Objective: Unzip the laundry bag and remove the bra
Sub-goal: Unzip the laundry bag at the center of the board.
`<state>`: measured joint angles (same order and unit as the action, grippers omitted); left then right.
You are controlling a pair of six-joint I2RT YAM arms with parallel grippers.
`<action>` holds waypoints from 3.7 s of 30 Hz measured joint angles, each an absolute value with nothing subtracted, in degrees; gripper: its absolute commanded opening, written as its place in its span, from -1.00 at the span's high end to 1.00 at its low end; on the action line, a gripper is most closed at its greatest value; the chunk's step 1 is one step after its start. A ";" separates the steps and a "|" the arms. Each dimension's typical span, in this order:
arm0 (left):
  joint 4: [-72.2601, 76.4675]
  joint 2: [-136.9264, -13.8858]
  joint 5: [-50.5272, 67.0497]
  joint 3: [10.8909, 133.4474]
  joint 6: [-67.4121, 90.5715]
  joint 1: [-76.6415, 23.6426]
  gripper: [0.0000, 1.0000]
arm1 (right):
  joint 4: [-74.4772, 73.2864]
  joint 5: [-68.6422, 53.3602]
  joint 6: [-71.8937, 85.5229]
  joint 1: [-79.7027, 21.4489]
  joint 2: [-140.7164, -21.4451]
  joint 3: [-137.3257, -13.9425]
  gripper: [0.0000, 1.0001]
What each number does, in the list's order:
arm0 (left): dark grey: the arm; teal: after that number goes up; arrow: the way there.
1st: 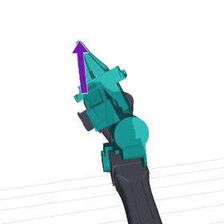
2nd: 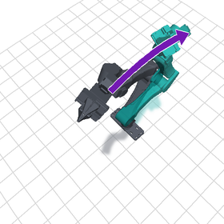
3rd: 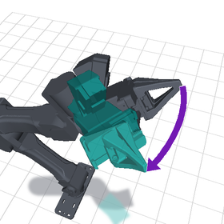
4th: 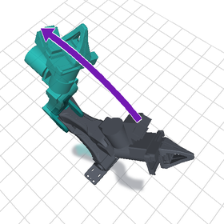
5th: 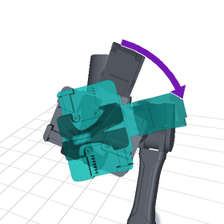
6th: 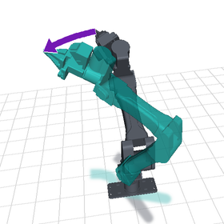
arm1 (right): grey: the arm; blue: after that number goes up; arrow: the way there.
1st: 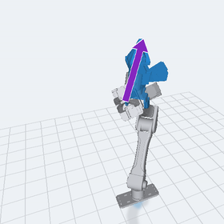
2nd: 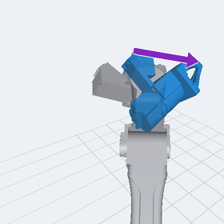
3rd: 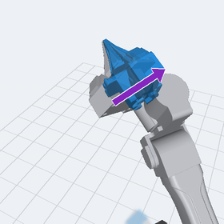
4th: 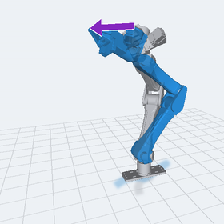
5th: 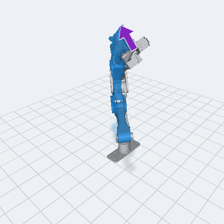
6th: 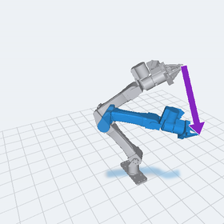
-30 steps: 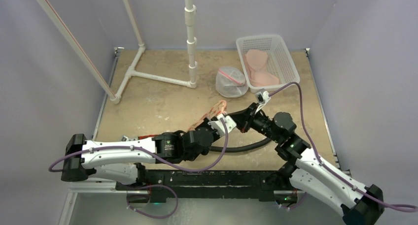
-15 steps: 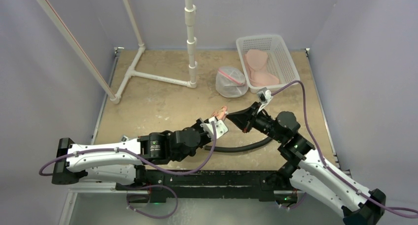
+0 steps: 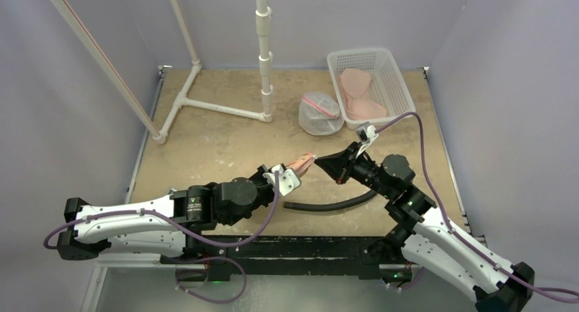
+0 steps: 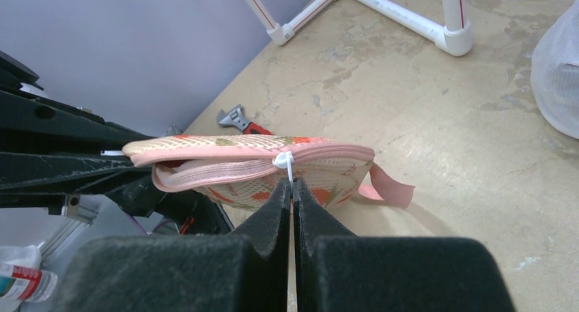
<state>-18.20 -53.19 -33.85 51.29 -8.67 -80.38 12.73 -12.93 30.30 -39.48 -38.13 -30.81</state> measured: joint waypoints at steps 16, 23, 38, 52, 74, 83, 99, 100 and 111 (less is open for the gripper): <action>-6.26 -49.25 -32.12 46.17 -22.31 -80.38 1.00 | 15.84 -6.87 30.17 -39.46 -35.38 -24.51 1.00; 12.49 -52.49 -32.14 41.76 -31.29 -79.57 0.88 | 16.25 -2.90 28.95 -39.40 -30.94 -23.66 1.00; 18.00 -45.60 -44.71 24.86 -10.04 -78.02 0.00 | 15.62 -1.06 26.74 -39.35 -32.34 -19.16 1.00; -13.39 -52.64 -35.83 52.14 12.08 -78.02 -0.72 | 17.43 -4.10 26.74 -39.33 -38.44 -18.39 1.00; -19.84 -86.61 -45.17 63.53 23.77 -82.65 -0.74 | 17.87 -4.80 26.96 -39.33 -39.75 -18.39 1.00; -22.20 -92.14 -52.07 65.67 24.91 -82.65 -0.49 | 17.89 -5.85 26.98 -39.33 -39.75 -18.39 1.00; -19.94 -88.31 -54.37 61.04 21.17 -81.80 0.88 | 18.44 -8.64 27.05 -39.31 -40.99 -18.72 1.00; -19.49 -86.54 -54.24 59.79 20.80 -81.78 0.95 | 18.76 -9.23 27.20 -39.33 -41.41 -18.83 1.00; -17.15 -72.23 -50.48 51.81 15.88 -81.78 1.00 | 22.26 -15.14 29.15 -39.51 -44.99 -22.20 1.00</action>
<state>-17.15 -72.23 -50.48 51.81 15.88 -81.78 22.26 -15.14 29.15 -39.51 -44.99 -22.20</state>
